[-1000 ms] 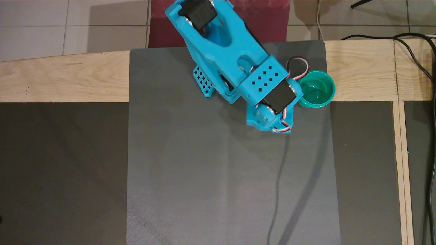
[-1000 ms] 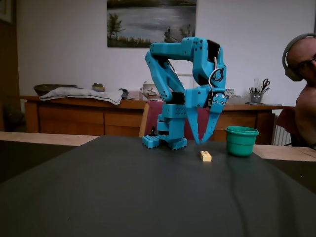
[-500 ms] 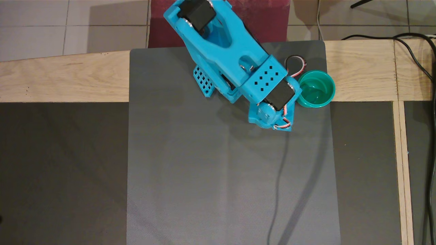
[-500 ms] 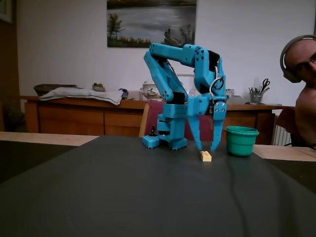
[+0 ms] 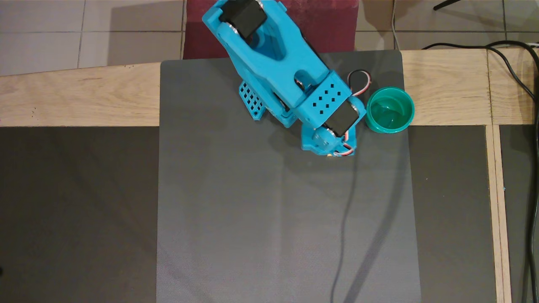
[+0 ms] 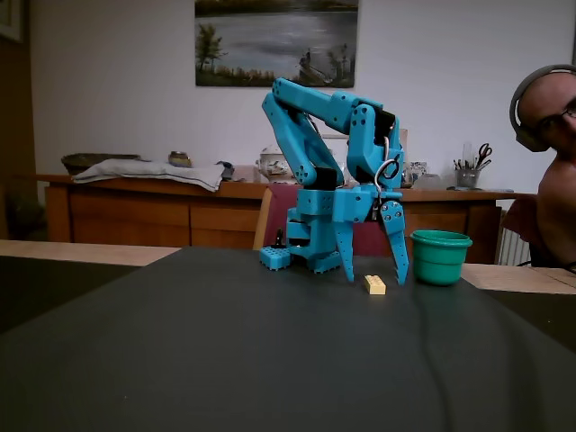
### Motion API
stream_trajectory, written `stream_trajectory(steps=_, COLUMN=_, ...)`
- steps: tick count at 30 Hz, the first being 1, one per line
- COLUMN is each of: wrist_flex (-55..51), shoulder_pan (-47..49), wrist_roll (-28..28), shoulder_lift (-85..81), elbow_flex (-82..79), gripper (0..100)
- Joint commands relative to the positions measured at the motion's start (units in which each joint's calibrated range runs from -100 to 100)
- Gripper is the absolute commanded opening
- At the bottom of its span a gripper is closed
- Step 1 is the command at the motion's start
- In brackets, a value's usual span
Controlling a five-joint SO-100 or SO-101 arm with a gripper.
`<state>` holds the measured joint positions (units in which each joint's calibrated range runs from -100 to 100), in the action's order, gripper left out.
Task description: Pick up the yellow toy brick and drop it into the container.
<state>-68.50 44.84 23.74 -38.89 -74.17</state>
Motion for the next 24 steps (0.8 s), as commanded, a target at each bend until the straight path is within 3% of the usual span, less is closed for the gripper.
stream_trajectory(steps=1, wrist_flex=0.4, shoulder_pan=0.3, wrist_roll=0.3, shoulder_lift=0.1, elbow_flex=-0.7, gripper=25)
stream_trajectory(steps=13, wrist_flex=0.0, shoulder_pan=0.5, wrist_roll=2.0, shoulder_lift=0.1, elbow_flex=-2.0, gripper=24)
stream_trajectory(steps=19, wrist_flex=0.4, shoulder_pan=0.4, wrist_roll=1.8, shoulder_lift=0.1, elbow_flex=-2.0, gripper=8)
stream_trajectory(steps=24, wrist_flex=0.4, shoulder_pan=0.3, wrist_roll=1.8, shoulder_lift=0.1, elbow_flex=-2.0, gripper=6)
